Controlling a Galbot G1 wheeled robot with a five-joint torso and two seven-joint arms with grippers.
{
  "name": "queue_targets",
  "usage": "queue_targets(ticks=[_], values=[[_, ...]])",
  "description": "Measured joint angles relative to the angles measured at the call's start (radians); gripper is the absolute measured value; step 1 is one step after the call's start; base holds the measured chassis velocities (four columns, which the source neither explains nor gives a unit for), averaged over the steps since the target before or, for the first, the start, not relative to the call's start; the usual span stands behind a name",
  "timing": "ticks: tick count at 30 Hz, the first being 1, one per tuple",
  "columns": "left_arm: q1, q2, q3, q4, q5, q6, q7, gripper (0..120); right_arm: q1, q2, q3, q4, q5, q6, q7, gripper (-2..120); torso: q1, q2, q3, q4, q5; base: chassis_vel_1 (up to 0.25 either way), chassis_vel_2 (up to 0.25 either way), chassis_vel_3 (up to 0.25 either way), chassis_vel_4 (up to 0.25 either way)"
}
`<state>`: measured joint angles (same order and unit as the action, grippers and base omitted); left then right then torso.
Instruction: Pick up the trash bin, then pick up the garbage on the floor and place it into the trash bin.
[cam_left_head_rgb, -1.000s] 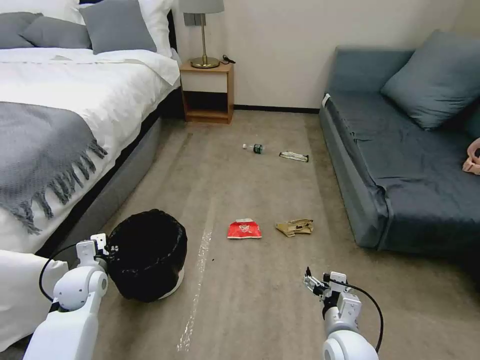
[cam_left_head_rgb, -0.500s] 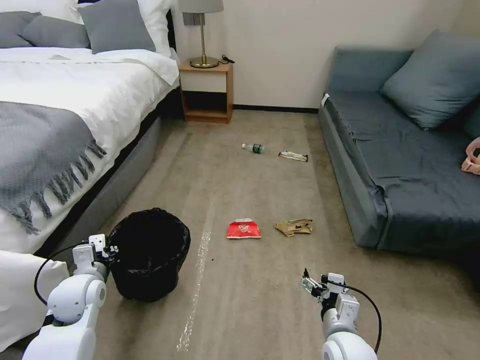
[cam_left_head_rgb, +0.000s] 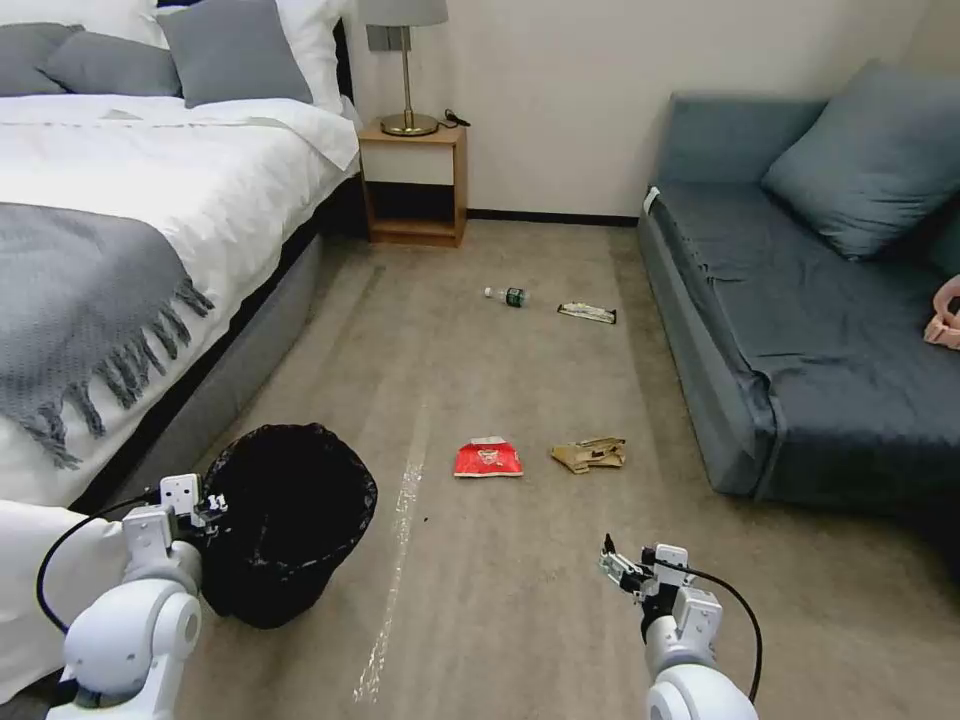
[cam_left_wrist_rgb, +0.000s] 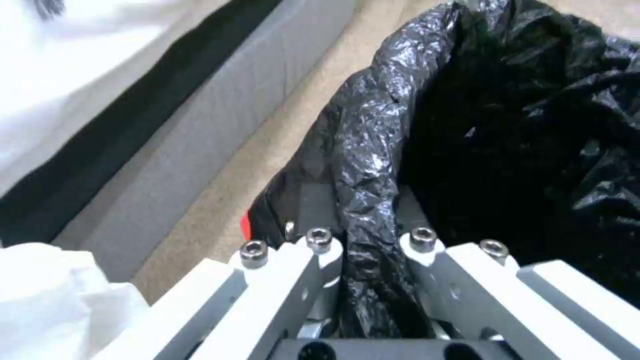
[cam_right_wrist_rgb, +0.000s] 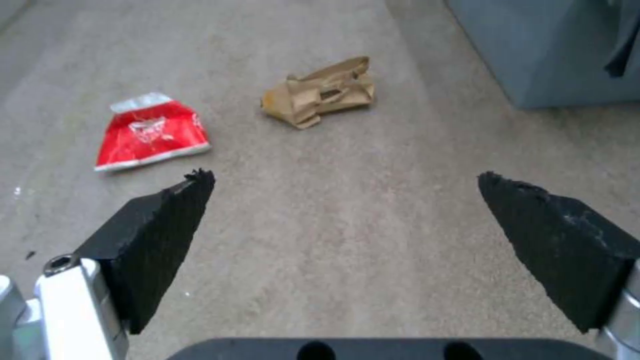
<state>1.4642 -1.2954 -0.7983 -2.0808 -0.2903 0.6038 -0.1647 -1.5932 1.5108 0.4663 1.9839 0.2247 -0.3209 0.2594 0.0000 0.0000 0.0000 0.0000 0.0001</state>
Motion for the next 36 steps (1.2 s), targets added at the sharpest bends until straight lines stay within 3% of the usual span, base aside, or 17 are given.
queue_targets(ticks=[6, 12, 20, 36], values=[[0.044, -0.030, 0.001, -0.089, 0.057, -0.021, 0.004, 4, -0.014, -0.001, -0.003, 0.019, -0.009, 0.016, -0.020, 100, 0.000, 0.000, 0.000, 0.0000, 0.0000, 0.000, 0.000, 0.000, 0.000], [0.049, -0.017, 0.005, -0.127, 0.093, -0.029, 0.016, 4, -0.034, 0.000, 0.007, 0.035, -0.014, 0.054, -0.049, 100, 0.000, 0.000, 0.000, -0.0001, 0.0000, 0.000, 0.000, 0.000, 0.000], [0.043, 0.007, 0.005, -0.138, 0.126, -0.042, 0.031, 4, -0.051, 0.002, 0.030, 0.058, -0.012, 0.099, -0.092, 100, 0.000, 0.000, 0.000, -0.0001, -0.0002, 0.000, 0.000, 0.000, 0.000], [0.035, 0.011, 0.011, -0.120, 0.137, -0.054, 0.044, 4, -0.032, 0.004, 0.036, 0.031, -0.009, 0.120, -0.122, 100, 0.000, 0.000, 0.000, 0.0000, -0.0001, 0.000, 0.000, 0.000, 0.000]])
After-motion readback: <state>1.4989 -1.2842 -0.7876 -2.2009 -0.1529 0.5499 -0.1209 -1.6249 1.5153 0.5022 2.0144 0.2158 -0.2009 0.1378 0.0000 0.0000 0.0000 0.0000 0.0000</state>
